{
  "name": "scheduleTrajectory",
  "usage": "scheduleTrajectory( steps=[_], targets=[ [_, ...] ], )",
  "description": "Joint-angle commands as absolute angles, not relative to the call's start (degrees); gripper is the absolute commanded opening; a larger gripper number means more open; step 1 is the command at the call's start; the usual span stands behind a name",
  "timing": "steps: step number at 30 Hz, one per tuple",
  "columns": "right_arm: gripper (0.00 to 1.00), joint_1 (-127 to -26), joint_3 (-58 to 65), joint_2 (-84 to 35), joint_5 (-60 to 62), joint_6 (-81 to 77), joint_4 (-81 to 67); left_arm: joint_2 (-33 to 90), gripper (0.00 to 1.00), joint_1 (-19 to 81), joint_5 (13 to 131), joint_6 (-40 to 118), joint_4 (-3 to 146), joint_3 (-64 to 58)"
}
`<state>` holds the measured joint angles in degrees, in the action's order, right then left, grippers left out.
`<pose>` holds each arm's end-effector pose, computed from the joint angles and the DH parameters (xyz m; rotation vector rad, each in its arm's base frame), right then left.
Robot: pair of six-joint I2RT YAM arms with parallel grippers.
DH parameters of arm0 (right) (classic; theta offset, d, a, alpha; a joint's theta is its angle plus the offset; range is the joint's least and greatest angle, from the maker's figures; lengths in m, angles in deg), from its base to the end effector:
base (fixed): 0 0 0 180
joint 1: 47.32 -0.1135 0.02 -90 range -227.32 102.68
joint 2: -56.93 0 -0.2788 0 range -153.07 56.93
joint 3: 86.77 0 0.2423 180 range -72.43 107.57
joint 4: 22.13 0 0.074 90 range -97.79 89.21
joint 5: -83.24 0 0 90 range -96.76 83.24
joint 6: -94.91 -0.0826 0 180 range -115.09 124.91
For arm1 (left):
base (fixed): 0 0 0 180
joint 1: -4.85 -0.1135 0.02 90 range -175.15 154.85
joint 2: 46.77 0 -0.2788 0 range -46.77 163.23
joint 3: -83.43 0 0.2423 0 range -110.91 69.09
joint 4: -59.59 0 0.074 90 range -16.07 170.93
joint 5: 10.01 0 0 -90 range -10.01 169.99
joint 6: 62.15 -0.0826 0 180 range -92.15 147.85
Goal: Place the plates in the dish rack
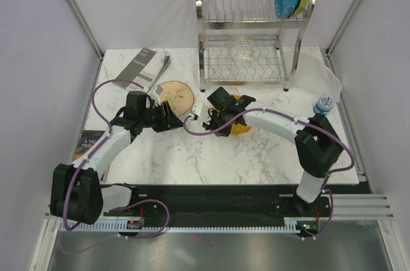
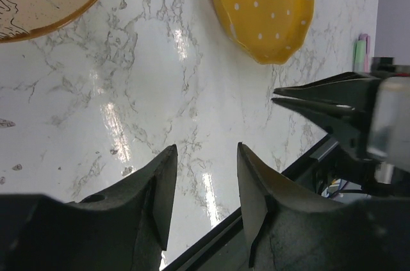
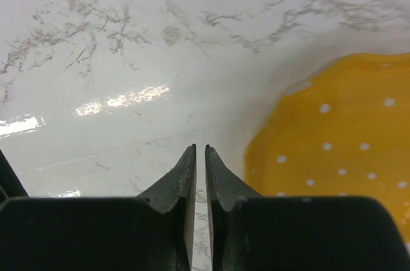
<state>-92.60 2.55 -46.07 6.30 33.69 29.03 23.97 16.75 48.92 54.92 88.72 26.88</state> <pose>0.2568 0.2859 0.1880 -1.6893 2.1242 0.3942 0.2537 -0.0970 0.2180 -0.0311 2.3913 -0.9640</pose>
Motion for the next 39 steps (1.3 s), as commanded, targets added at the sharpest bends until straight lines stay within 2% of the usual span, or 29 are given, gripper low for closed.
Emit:
scheduleTrajectory(
  steps=[1, 2, 9, 15, 25, 39],
  targets=[
    [0.03, -91.8, 5.6, -41.7, 0.0, 34.5, 25.8, 21.7, 0.50, 16.5, 48.3, 54.0, 88.0, 27.9],
    [0.00, -91.5, 5.6, -42.0, -0.9, 34.8, 25.7, 21.4, 0.50, 16.4, 48.2, 54.0, 87.9, 28.0],
    [0.00, -89.2, 8.9, -49.5, -8.1, 37.3, 26.3, 20.6, 0.50, 16.4, 47.7, 54.2, 88.0, 28.1],
    [0.00, -87.7, 12.5, -54.9, -9.4, 38.3, 27.0, 20.4, 0.50, 16.3, 47.5, 54.3, 88.0, 28.6],
    [0.00, -90.3, 13.7, -59.2, -3.9, 41.0, 37.8, 20.6, 0.51, 16.1, 47.4, 55.5, 88.0, 29.5],
    [0.00, -101.5, 7.3, -56.5, 3.0, 37.4, 41.6, 18.5, 0.51, 15.9, 47.9, 55.5, 88.6, 29.0]
  ],
)
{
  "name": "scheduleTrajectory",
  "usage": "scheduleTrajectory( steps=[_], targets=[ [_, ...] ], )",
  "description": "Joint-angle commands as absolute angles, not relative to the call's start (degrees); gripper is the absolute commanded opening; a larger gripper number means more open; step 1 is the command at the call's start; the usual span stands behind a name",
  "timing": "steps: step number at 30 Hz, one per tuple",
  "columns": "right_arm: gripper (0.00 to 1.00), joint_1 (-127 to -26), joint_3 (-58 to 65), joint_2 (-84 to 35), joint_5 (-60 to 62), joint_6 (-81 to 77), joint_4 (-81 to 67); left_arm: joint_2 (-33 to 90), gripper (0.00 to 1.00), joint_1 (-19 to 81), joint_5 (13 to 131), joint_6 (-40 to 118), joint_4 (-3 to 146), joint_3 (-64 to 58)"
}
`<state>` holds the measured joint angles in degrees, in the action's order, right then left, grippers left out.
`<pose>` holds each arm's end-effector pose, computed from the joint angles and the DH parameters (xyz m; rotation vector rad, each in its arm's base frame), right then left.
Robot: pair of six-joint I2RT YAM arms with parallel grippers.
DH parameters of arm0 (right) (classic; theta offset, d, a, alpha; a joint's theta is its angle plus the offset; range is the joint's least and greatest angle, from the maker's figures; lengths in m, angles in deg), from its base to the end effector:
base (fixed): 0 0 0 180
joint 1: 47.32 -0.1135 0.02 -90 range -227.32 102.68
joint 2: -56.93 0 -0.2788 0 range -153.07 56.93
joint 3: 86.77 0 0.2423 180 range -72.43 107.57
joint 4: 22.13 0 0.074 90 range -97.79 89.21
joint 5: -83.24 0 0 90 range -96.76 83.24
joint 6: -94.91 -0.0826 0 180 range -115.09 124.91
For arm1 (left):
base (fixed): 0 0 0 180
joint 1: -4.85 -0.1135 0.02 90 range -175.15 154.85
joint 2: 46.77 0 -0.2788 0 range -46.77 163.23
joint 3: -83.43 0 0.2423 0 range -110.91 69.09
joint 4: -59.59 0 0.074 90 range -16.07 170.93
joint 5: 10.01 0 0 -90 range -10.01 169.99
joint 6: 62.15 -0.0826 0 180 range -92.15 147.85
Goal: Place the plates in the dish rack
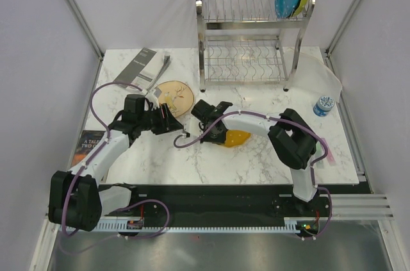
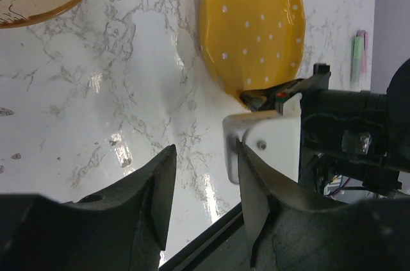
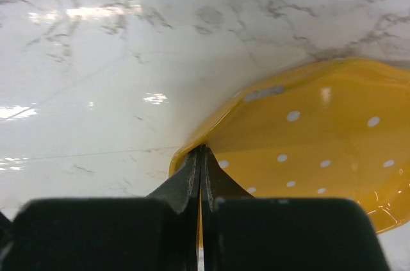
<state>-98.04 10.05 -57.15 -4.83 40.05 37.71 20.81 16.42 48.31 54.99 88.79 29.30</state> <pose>0.2511 0.3115 0.1435 -1.9940 2.1354 0.0935 0.2416 -0.0937 0.2171 -0.0288 2.3784 -0.9749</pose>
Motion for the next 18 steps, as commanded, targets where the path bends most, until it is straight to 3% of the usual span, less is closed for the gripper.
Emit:
scheduleTrajectory(
  steps=[1, 9, 11, 12, 14, 15, 18],
  targets=[
    [0.00, -102.2, 6.9, -56.5, 3.4, 36.7, 41.6, 18.2, 0.51, 15.9, 47.9, 55.4, 88.7, 29.2],
    [0.01, -105.3, 8.3, -54.1, 1.9, 29.2, 39.7, 17.9, 0.54, 15.7, 51.2, 56.4, 89.8, 30.2],
    [0.13, -105.2, 8.3, -50.0, -4.6, 28.0, 38.9, 19.9, 0.59, 15.8, 49.2, 57.6, 89.5, 30.5],
    [0.30, -104.8, 7.9, -48.3, -7.5, 27.2, 38.2, 20.7, 0.61, 15.8, 47.7, 58.3, 87.5, 30.9],
    [0.48, -100.9, 7.5, -44.0, -10.1, 26.0, 38.1, 23.0, 0.64, 16.0, 44.9, 60.8, 84.9, 31.7],
    [0.65, -98.7, 7.3, -42.9, -9.4, 24.7, 38.4, 25.5, 0.64, 16.2, 44.7, 61.3, 82.8, 31.7],
    [0.67, -85.9, 6.9, -41.2, -0.7, 17.2, 39.8, 31.7, 0.65, 17.3, 44.5, 62.0, 80.6, 30.3]
  ],
)
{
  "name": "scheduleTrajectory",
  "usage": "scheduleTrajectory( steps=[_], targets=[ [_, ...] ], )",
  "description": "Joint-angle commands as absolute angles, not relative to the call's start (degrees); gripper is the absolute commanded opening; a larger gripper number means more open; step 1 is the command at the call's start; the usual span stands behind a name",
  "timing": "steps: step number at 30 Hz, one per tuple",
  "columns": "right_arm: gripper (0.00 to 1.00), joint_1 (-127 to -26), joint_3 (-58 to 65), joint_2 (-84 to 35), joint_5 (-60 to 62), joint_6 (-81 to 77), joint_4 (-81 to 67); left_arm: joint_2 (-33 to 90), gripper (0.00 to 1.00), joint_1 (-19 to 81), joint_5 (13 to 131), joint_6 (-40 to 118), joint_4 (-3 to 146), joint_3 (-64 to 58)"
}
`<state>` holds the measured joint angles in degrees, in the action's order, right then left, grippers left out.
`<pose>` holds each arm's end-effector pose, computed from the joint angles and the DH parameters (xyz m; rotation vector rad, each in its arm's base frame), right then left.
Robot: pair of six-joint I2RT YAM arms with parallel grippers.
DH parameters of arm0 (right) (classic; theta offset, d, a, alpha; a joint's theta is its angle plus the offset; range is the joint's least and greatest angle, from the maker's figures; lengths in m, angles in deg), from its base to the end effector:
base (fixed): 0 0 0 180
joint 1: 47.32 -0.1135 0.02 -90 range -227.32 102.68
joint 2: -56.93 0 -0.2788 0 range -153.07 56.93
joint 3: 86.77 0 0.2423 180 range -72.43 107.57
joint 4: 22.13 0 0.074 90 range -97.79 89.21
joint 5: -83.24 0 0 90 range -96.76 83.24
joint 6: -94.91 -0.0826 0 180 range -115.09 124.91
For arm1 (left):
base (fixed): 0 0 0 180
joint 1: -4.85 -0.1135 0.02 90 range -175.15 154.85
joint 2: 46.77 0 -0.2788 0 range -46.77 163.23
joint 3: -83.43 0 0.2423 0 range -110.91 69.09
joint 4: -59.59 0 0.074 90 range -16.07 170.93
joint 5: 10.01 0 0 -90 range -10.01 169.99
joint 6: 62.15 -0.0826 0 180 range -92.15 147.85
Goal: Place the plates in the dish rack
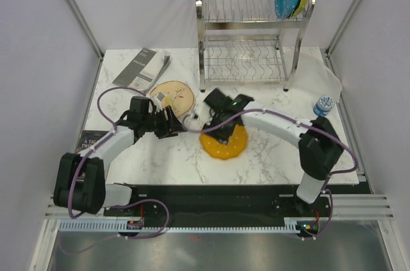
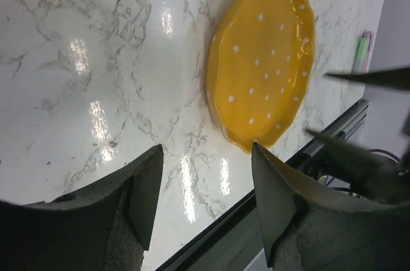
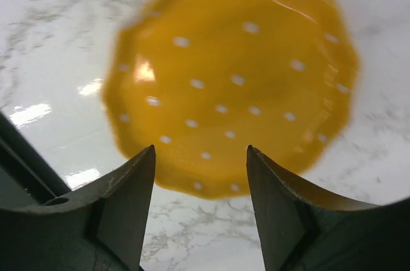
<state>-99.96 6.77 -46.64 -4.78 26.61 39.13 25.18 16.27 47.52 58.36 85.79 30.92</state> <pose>0.2248 0.2992 0.1940 -1.7169 2.2510 0.1716 0.2486 -0.0955 0.1952 -0.1183 2.4401 -1.0135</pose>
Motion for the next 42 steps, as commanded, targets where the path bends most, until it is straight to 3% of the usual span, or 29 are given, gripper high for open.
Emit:
scheduleTrajectory(
  steps=[1, 5, 8, 11, 24, 26, 29, 30, 32, 42],
  targets=[
    [0.67, -82.2, 6.0, -41.2, 2.5, 13.3, 40.0, 33.0, 0.64, 17.9, 44.4, 61.8, 79.7, 29.8],
    [0.66, -65.6, -0.6, -39.9, 17.3, 9.5, 40.1, 39.0, 0.61, 19.7, 43.5, 62.5, 76.9, 27.1],
    [0.66, -60.5, -6.8, -38.6, 23.7, 8.4, 39.2, 42.4, 0.59, 21.8, 42.7, 62.5, 75.2, 25.5],
    [0.66, -58.1, -11.9, -38.5, 25.8, 7.5, 37.5, 45.6, 0.58, 23.3, 42.1, 61.3, 74.8, 23.2],
    [0.64, -56.4, -14.2, -43.5, 33.3, -0.9, 27.3, 53.5, 0.50, 27.1, 41.8, 63.1, 74.5, 21.2],
    [0.64, -56.4, -14.9, -44.9, 33.7, -3.6, 25.6, 54.3, 0.45, 27.2, 41.1, 63.6, 74.3, 21.3],
    [0.64, -56.3, -15.6, -47.1, 33.9, -6.8, 22.3, 55.5, 0.29, 27.1, 40.1, 64.7, 72.0, 21.8],
    [0.64, -56.3, -15.7, -47.7, 33.8, -7.2, 21.9, 55.7, 0.14, 27.1, 40.4, 65.2, 71.9, 21.9],
    [0.64, -56.4, -16.3, -48.7, 33.4, -8.3, 20.6, 55.9, 0.04, 27.1, 41.0, 66.3, 71.4, 22.7],
    [0.62, -57.0, -16.5, -52.8, 36.7, -13.2, 15.2, 56.6, 0.02, 27.4, 39.5, 66.2, 70.4, 22.9]
  ],
)
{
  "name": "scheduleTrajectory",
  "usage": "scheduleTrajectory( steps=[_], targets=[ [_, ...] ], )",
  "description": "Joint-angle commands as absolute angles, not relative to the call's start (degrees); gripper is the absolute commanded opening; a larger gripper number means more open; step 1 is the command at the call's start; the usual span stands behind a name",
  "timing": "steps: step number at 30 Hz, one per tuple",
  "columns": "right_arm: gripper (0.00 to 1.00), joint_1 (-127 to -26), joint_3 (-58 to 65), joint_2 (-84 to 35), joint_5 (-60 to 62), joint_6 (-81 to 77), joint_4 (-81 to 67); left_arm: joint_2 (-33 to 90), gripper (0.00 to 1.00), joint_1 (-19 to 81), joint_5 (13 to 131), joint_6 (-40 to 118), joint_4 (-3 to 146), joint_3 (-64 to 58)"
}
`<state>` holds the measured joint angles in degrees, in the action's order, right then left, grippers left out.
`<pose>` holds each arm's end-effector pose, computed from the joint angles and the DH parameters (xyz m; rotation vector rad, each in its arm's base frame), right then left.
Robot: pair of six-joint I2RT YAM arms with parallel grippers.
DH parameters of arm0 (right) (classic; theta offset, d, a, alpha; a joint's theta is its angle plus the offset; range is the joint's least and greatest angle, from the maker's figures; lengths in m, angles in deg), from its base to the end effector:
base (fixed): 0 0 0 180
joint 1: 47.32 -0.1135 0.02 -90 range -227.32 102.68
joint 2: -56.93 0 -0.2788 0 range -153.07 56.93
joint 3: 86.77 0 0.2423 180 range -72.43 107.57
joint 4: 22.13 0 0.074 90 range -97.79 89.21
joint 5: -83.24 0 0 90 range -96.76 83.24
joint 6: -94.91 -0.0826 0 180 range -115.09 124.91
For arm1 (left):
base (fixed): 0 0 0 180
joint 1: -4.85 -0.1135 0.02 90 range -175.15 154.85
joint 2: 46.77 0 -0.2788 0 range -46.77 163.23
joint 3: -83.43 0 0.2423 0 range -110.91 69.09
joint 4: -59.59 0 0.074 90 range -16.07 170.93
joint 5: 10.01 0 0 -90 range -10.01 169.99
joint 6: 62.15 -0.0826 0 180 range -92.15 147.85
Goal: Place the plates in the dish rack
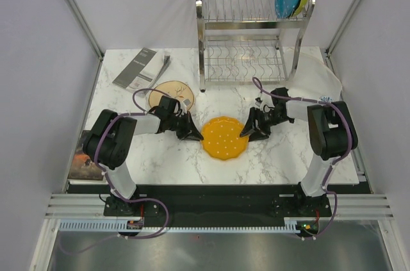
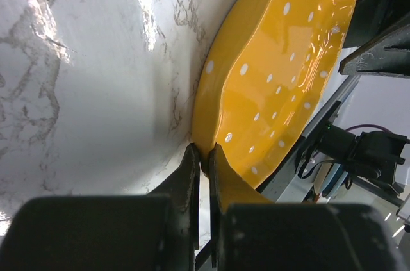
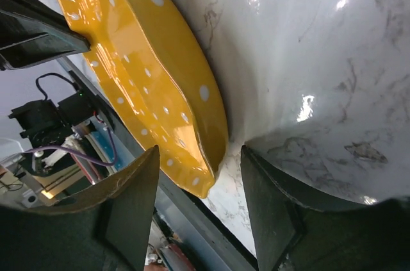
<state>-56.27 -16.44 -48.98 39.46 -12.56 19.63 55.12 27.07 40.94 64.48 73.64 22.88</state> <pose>0.3090 0.1090 0.1127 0.0773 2.8566 1.2583 0.2931 -0.1759 0.1126 -0.0424 2.6956 -1.2378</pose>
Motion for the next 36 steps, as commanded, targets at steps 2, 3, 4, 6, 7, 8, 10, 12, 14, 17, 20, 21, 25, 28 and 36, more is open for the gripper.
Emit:
scheduleTrajectory(
  steps=[2, 3, 4, 6, 7, 8, 10, 12, 14, 17, 20, 21, 25, 28, 36],
  targets=[
    [0.61, -57.4, -15.8, -53.5, 36.7, -13.9, 14.3, 56.9, 0.02, 27.8, 39.6, 66.3, 70.2, 22.4],
    [0.61, -57.5, -15.7, -54.1, 36.9, -14.8, 14.0, 57.1, 0.02, 28.2, 39.5, 66.3, 70.1, 22.0],
    [0.61, -58.1, -15.4, -54.4, 37.3, -15.0, 13.6, 57.2, 0.02, 28.6, 39.4, 66.3, 70.1, 21.8],
    [0.59, -58.7, -15.3, -55.0, 37.8, -15.8, 12.8, 57.5, 0.02, 29.3, 39.2, 66.4, 70.0, 21.1],
    [0.58, -59.3, -15.4, -55.2, 38.1, -16.2, 12.4, 57.6, 0.02, 29.6, 39.3, 66.3, 70.0, 20.9],
    [0.57, -59.5, -15.6, -55.3, 38.7, -16.9, 11.2, 57.6, 0.02, 29.9, 39.5, 66.1, 70.2, 20.6],
    [0.55, -60.3, -15.5, -55.5, 39.1, -18.4, 10.1, 58.0, 0.02, 30.7, 39.4, 65.8, 70.3, 20.1],
    [0.49, -60.6, -15.2, -55.6, 39.8, -18.7, 9.6, 58.3, 0.02, 31.1, 39.2, 66.0, 70.3, 19.8],
    [0.43, -60.7, -14.9, -55.5, 40.1, -19.2, 9.1, 58.5, 0.02, 31.2, 39.2, 66.2, 70.2, 19.6],
    [0.35, -60.9, -15.0, -55.4, 40.5, -20.0, 8.1, 58.8, 0.02, 31.5, 38.9, 66.6, 69.8, 19.4],
    [0.25, -60.7, -15.4, -54.3, 40.3, -19.5, 8.4, 58.6, 0.02, 31.6, 39.2, 66.6, 70.5, 19.2],
    [0.22, -60.4, -15.7, -53.4, 40.1, -19.3, 8.5, 58.4, 0.03, 31.6, 39.5, 66.4, 70.9, 19.2],
    [0.00, -58.5, -14.7, -50.4, 40.3, -15.8, 14.1, 56.9, 0.30, 31.3, 42.3, 64.9, 73.7, 18.7],
    [0.00, -56.0, -11.5, -46.3, 39.9, -9.2, 21.3, 54.1, 0.43, 30.2, 43.2, 62.6, 75.7, 19.0],
    [0.00, -54.2, -1.2, -39.0, 42.2, -0.2, 32.1, 43.1, 0.56, 21.1, 46.7, 56.1, 78.2, 22.0]
  ],
)
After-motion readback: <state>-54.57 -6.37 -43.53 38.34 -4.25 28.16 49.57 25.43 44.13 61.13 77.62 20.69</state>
